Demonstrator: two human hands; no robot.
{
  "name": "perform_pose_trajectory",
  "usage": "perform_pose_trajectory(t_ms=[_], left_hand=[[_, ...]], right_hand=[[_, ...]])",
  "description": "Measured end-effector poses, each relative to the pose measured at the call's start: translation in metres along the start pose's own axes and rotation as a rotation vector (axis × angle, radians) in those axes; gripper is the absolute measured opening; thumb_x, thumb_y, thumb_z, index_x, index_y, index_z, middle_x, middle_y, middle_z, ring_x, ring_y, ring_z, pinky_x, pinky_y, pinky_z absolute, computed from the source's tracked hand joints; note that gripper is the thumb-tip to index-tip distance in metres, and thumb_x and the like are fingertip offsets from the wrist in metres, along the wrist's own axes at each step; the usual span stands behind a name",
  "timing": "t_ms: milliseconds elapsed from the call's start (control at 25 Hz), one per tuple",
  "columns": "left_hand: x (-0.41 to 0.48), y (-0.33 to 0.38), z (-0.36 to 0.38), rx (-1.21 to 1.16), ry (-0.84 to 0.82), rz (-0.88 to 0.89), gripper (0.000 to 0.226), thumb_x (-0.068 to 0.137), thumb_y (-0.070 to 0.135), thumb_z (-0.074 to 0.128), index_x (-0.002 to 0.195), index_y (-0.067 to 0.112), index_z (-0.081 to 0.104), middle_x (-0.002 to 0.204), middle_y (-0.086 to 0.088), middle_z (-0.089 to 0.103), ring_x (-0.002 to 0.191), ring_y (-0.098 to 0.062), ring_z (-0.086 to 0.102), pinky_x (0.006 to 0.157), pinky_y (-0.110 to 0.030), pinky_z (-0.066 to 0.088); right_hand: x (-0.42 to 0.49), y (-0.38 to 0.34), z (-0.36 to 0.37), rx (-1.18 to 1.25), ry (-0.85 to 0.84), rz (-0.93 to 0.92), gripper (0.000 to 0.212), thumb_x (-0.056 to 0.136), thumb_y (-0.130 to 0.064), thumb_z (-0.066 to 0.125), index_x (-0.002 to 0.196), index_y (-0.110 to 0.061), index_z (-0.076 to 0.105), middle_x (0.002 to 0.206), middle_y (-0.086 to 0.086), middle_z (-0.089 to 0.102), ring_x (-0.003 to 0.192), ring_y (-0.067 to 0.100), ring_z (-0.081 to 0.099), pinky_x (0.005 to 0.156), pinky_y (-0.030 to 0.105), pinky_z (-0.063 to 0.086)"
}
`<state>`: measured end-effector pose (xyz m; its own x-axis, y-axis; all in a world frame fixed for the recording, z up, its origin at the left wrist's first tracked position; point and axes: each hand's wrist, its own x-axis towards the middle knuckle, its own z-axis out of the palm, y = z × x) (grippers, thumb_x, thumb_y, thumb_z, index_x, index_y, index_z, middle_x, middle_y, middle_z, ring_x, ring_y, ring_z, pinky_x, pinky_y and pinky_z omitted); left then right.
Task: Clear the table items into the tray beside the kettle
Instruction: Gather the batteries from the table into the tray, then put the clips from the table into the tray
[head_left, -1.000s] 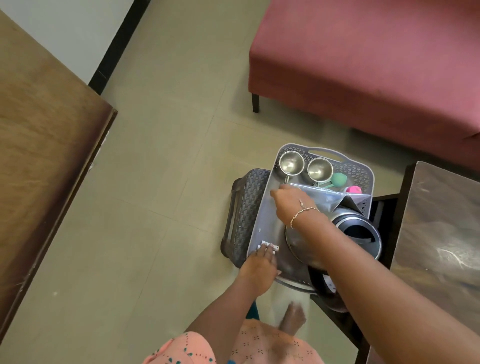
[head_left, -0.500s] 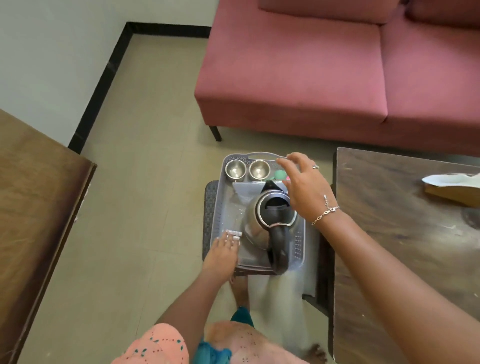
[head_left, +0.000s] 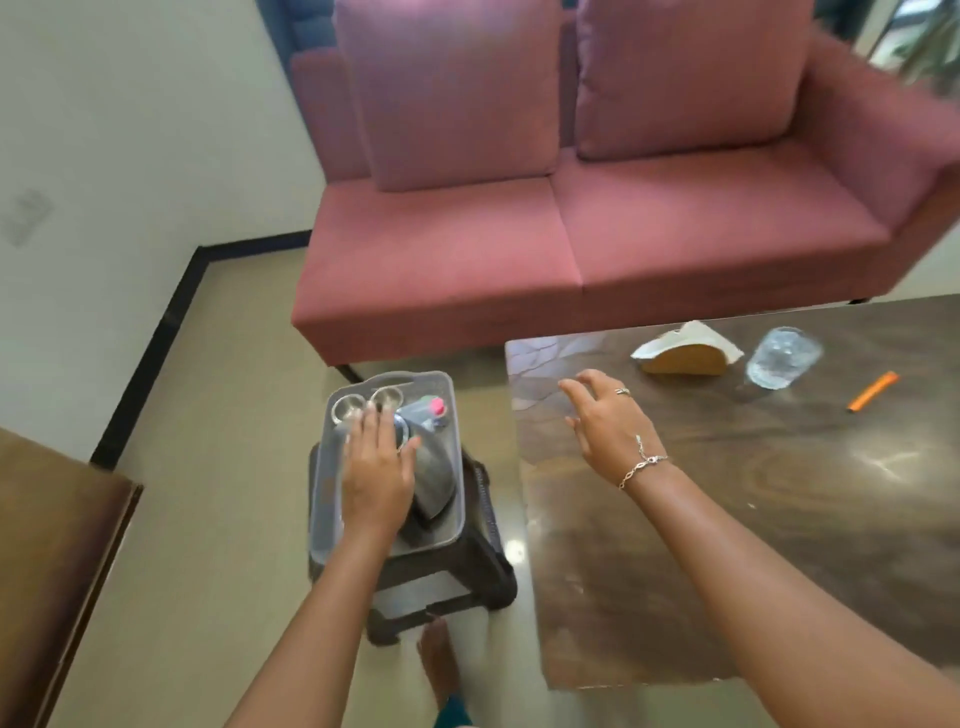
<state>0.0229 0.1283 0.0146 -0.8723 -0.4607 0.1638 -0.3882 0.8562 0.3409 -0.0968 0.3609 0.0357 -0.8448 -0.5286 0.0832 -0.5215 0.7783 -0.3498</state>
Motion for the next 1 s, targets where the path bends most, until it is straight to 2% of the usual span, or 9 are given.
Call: perform_pose_trajectory(t_ms=[200, 400, 640, 880, 1000], left_hand=[[-0.020, 0.122, 0.026, -0.032, -0.156, 0.207, 0.062, 0.095, 0.037, 0.043, 0.145, 0.006, 0.023, 0.155, -0.016, 0.016, 0.146, -0.028, 0.008, 0.118, -0.040, 0.011], [-0.033, 0.188, 0.080, 0.031, -0.338, 0.364, 0.067, 0.095, 0.049, 0.033, 0.148, 0.013, 0.014, 0.158, -0.014, 0.003, 0.146, -0.028, -0.002, 0.118, -0.039, 0.012], [-0.033, 0.243, 0.141, 0.082, -0.528, 0.342, 0.067, 0.094, 0.053, 0.029, 0.147, 0.015, 0.015, 0.157, -0.016, -0.001, 0.146, -0.029, -0.005, 0.118, -0.038, 0.012], [-0.011, 0.296, 0.188, 0.086, -0.615, 0.346, 0.062, 0.095, 0.048, 0.033, 0.144, 0.011, 0.022, 0.156, -0.019, 0.004, 0.146, -0.029, -0.002, 0.118, -0.036, 0.009], [-0.003, 0.324, 0.195, 0.083, -0.598, 0.394, 0.057, 0.096, 0.044, 0.036, 0.141, 0.011, 0.026, 0.156, -0.017, 0.010, 0.146, -0.027, 0.003, 0.119, -0.036, 0.008]], right_hand=[[-0.060, 0.069, -0.050, -0.098, 0.051, 0.099, 0.042, 0.090, -0.019, 0.051, 0.132, -0.014, 0.043, 0.137, 0.011, 0.040, 0.121, 0.029, 0.041, 0.101, 0.035, 0.036], [-0.102, 0.134, -0.074, -0.143, 0.066, 0.225, 0.043, 0.090, -0.018, 0.051, 0.132, -0.014, 0.043, 0.138, 0.012, 0.040, 0.123, 0.029, 0.041, 0.104, 0.035, 0.036], [-0.128, 0.215, -0.077, -0.209, -0.008, 0.317, 0.038, 0.090, -0.018, 0.049, 0.128, -0.014, 0.047, 0.133, 0.008, 0.044, 0.119, 0.027, 0.044, 0.103, 0.034, 0.038], [-0.096, 0.285, -0.071, -0.193, -0.128, 0.284, 0.033, 0.087, -0.013, 0.053, 0.119, -0.009, 0.054, 0.122, 0.011, 0.052, 0.111, 0.031, 0.050, 0.097, 0.035, 0.042], [-0.081, 0.308, -0.074, -0.164, -0.164, 0.288, 0.033, 0.087, -0.014, 0.053, 0.120, -0.011, 0.053, 0.123, 0.008, 0.051, 0.110, 0.028, 0.050, 0.096, 0.035, 0.041]])
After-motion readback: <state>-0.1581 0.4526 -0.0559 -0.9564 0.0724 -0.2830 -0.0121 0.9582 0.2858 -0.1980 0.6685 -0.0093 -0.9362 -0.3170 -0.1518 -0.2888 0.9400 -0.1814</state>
